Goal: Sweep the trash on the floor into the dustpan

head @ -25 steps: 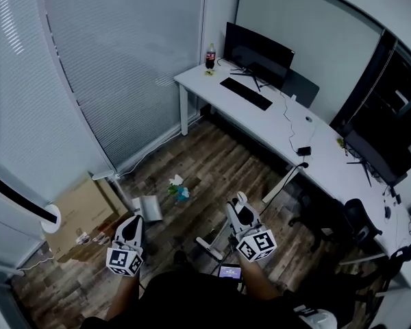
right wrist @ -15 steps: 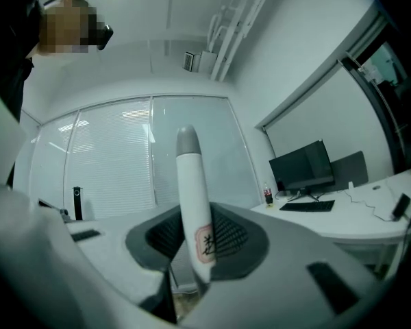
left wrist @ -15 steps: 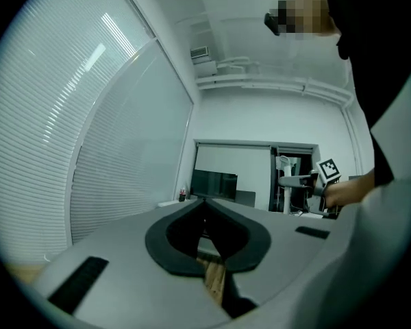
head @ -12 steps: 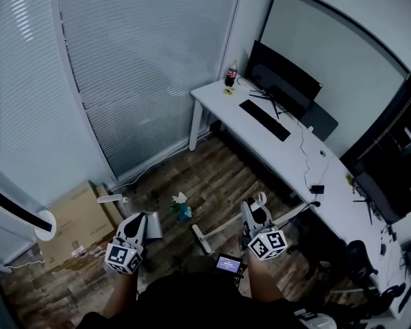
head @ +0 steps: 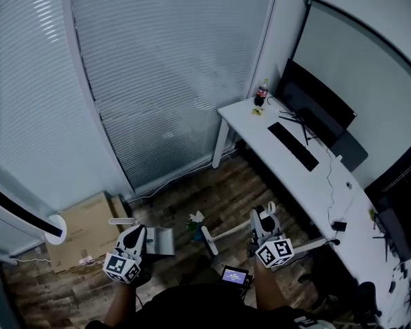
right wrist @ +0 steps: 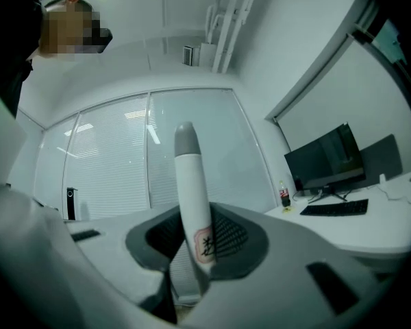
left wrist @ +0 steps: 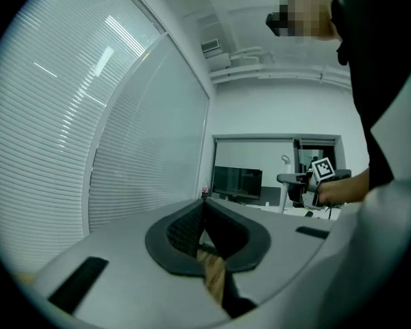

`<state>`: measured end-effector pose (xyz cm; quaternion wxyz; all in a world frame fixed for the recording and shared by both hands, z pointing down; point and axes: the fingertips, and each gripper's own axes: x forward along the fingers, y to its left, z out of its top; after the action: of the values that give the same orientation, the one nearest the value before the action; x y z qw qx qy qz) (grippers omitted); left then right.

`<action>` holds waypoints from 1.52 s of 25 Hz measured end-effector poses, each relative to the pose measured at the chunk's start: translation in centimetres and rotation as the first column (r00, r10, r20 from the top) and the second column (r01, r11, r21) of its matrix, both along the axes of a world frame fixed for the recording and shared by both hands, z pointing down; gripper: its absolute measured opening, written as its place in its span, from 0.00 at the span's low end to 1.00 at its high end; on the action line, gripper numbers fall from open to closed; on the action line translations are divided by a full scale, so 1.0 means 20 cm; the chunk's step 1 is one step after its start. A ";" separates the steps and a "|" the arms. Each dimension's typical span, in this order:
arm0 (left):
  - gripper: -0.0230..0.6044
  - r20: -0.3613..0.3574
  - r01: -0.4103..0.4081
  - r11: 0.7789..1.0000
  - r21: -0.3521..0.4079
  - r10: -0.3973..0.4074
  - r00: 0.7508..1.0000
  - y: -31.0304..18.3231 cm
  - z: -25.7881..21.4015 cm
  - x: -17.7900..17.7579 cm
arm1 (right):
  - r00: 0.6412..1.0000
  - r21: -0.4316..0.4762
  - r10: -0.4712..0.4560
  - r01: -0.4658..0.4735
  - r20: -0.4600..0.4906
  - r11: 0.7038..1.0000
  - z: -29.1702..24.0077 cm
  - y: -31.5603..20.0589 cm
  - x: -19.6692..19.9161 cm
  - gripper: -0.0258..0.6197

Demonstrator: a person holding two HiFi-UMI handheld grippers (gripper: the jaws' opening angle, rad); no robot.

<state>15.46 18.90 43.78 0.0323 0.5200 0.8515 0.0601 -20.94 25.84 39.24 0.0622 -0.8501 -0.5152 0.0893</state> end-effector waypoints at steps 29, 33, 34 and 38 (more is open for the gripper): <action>0.31 -0.632 -0.050 0.731 0.680 0.620 0.464 0.34 0.73 0.43 | 0.968 0.182 -0.235 0.216 0.090 0.959 0.43 1.11 -0.15 0.18; 0.33 -0.596 -0.060 0.637 0.768 0.746 0.296 0.34 0.96 0.56 | 0.973 0.206 -0.191 0.163 0.129 0.965 0.53 1.19 -0.23 0.18; 0.33 -0.576 -0.069 0.611 0.789 0.773 0.267 0.34 1.03 0.58 | 0.975 0.207 -0.176 0.146 0.133 0.967 0.55 1.20 -0.25 0.18; 0.33 -0.491 -0.098 0.519 0.849 0.845 0.214 0.31 1.26 0.66 | 0.976 0.207 -0.149 0.115 0.157 0.972 0.60 1.29 -0.28 0.17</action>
<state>28.74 25.13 69.01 -0.6310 0.1148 0.7631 0.0802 -26.63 51.73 51.27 0.1071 -0.8768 -0.4670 -0.0397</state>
